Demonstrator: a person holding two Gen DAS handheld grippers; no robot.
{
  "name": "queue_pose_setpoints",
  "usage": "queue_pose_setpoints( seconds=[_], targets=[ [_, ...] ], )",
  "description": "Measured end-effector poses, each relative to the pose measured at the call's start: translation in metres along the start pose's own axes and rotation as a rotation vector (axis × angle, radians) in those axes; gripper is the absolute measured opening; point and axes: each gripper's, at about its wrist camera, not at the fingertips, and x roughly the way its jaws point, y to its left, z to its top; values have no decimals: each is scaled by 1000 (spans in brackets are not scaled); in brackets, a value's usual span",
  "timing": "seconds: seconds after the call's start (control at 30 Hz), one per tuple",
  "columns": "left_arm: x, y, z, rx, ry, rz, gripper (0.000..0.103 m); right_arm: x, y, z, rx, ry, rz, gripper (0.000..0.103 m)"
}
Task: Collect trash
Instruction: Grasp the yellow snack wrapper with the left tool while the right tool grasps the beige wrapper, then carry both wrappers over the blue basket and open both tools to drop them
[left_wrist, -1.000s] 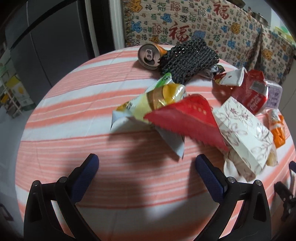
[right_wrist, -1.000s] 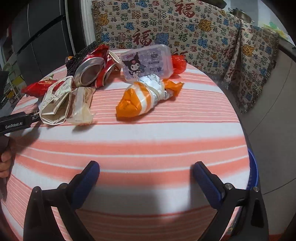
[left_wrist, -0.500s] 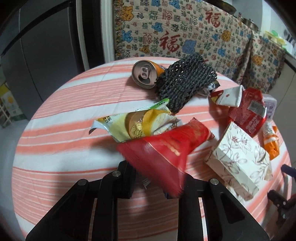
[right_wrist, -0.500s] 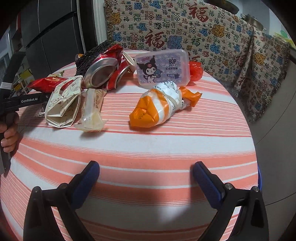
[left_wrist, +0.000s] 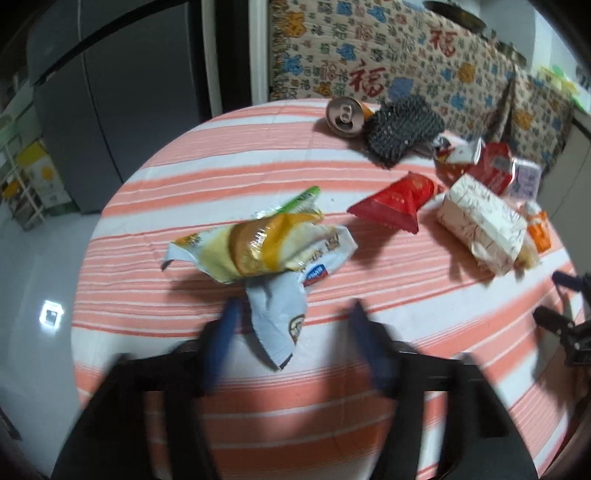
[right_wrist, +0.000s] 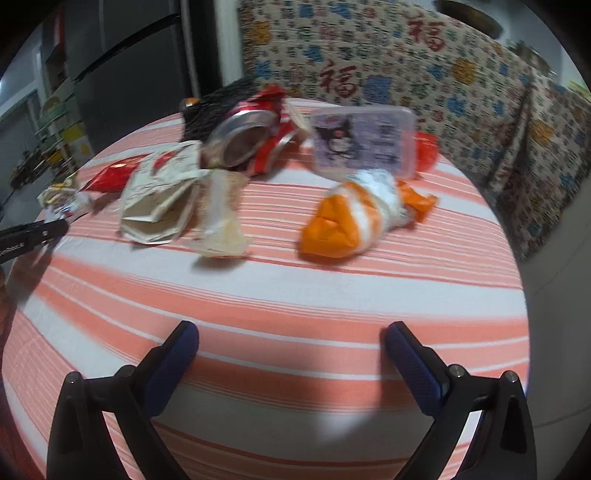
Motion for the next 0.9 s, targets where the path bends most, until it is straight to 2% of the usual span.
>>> queue_pose_setpoints(
  seconds=[0.03,0.23,0.33,0.4,0.43,0.47,0.5,0.53,0.57,0.77,0.9],
  targets=[
    [7,-4,2,11,26,53,101,2,5,3,-19,0,15,103],
    [17,6,15,-47,32,30,102,23,22,35,-91,7,69,97],
    [18,10,16,-40,29,38,102,32,27,51,-123,9,90,83],
    [17,12,17,-26,14,31,92,34,26,62,-128,32,114,59],
    [15,12,19,-17,-4,13,76,34,26,66,-131,40,121,52],
    [15,12,21,-12,-12,-7,60,33,26,67,-136,47,127,28],
    [13,12,21,-8,-19,-15,54,33,25,68,-138,57,129,20],
    [12,12,20,-3,-24,-17,42,32,23,69,-132,68,131,19],
    [10,11,19,-2,-26,-21,40,29,21,68,-111,76,147,19],
    [-13,8,6,-4,-14,-12,33,-15,14,47,-19,47,224,18],
    [-38,13,-4,-74,-25,-32,32,-51,10,30,1,1,247,18]
  ],
)
